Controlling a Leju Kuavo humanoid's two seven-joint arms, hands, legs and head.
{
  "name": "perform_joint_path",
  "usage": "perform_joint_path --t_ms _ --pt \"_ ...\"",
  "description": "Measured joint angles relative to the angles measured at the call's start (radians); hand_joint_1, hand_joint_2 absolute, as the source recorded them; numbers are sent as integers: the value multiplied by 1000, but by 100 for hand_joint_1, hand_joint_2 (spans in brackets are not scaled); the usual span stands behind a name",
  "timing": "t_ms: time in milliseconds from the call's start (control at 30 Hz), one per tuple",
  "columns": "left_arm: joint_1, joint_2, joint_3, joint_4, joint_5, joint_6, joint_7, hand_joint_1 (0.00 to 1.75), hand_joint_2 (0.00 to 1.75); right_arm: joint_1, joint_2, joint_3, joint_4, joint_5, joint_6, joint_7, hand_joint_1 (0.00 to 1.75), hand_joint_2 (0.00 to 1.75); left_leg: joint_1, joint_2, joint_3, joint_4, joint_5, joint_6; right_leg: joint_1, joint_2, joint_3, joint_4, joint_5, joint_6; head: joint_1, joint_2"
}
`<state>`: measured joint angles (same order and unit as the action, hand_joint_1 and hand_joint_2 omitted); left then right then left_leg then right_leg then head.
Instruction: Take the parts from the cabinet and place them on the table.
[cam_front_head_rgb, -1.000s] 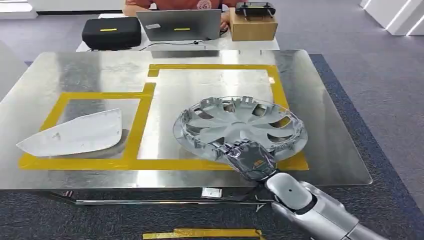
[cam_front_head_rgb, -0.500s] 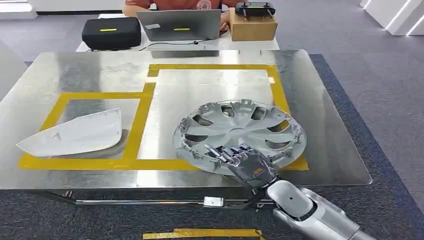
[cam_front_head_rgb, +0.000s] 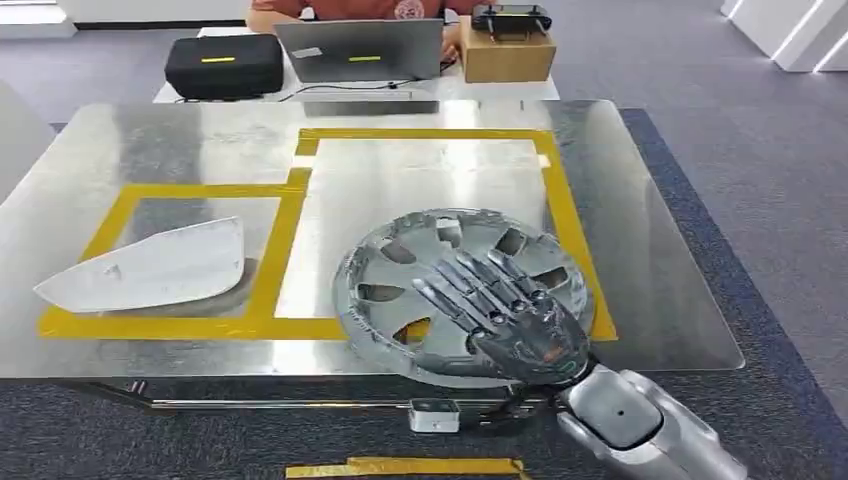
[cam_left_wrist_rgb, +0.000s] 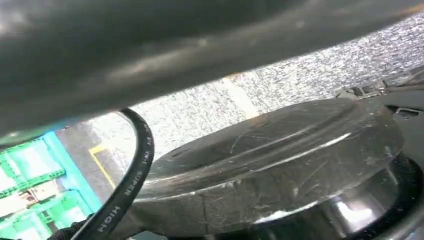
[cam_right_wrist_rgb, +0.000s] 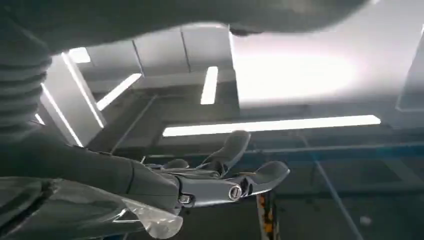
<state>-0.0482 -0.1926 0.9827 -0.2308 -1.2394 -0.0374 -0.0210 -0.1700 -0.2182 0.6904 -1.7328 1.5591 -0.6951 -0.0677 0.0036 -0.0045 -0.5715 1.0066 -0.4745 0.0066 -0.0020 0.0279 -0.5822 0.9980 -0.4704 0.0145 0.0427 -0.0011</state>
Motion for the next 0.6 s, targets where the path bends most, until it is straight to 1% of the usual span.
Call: perform_joint_path --t_ms 67,100,167,200,233,267,300,333,367,400,433,600 --pt "0 -2 0 0 -8 0 -4 0 0 24 33 -51 -89 0 0 -97 0 0 0 0 0 0 0 0 0 0 0 0 0 0 1 0" --pt "0 -2 0 0 -9 0 -7 0 0 33 47 -69 -138 0 0 -132 0 0 0 0 0 0 0 0 0 0 0 0 0 0 1 0" --pt "0 -3 0 0 -13 0 -10 0 0 33 72 -77 -244 -3 -1 -158 0 0 0 0 0 0 0 0 0 1 0 0 0 0 0 0" --pt "-1 -3 0 0 -14 0 -11 0 0 33 78 -77 -290 -22 -1 -185 0 0 0 0 1 0 0 0 0 0 0 0 0 0 0 0" --pt "-1 -5 0 0 -16 0 -13 0 0 41 93 -83 -335 -77 -1 -262 0 0 0 0 1 0 0 0 0 0 0 0 0 0 0 0" --pt "-1 -5 0 0 -16 0 -14 0 0 58 115 -99 -372 -150 -2 -367 0 0 0 0 1 0 0 0 1 0 0 0 -1 0 1 0" --pt "0 -5 0 0 -16 0 -16 0 0 76 142 -123 -393 -213 -2 -468 0 0 0 0 1 0 0 0 1 0 1 0 -1 0 0 0" --pt "0 -6 0 0 -16 -1 -16 0 0 89 171 -164 -403 -265 -2 -549 0 0 0 0 0 0 0 0 0 0 0 0 -1 0 1 0" --pt "0 -7 0 0 -16 -1 -16 0 0 100 189 -197 -416 -293 -2 -586 0 0 0 0 1 0 0 0 0 1 0 0 -1 0 0 0" --pt "0 -7 0 0 -16 -1 -17 0 0 109 205 -219 -431 -304 -2 -609 0 0 0 0 1 0 0 0 0 1 0 0 -1 0 1 0" --pt "0 -7 0 0 -16 -1 -17 0 0 115 214 -230 -440 -306 -2 -616 0 0 0 0 1 0 0 0 0 1 0 0 -1 0 1 0" --pt "0 -7 0 0 -16 -2 -18 0 0 139 248 -270 -476 -304 -2 -624 0 0 0 0 1 0 0 0 0 0 1 0 -1 0 1 0"
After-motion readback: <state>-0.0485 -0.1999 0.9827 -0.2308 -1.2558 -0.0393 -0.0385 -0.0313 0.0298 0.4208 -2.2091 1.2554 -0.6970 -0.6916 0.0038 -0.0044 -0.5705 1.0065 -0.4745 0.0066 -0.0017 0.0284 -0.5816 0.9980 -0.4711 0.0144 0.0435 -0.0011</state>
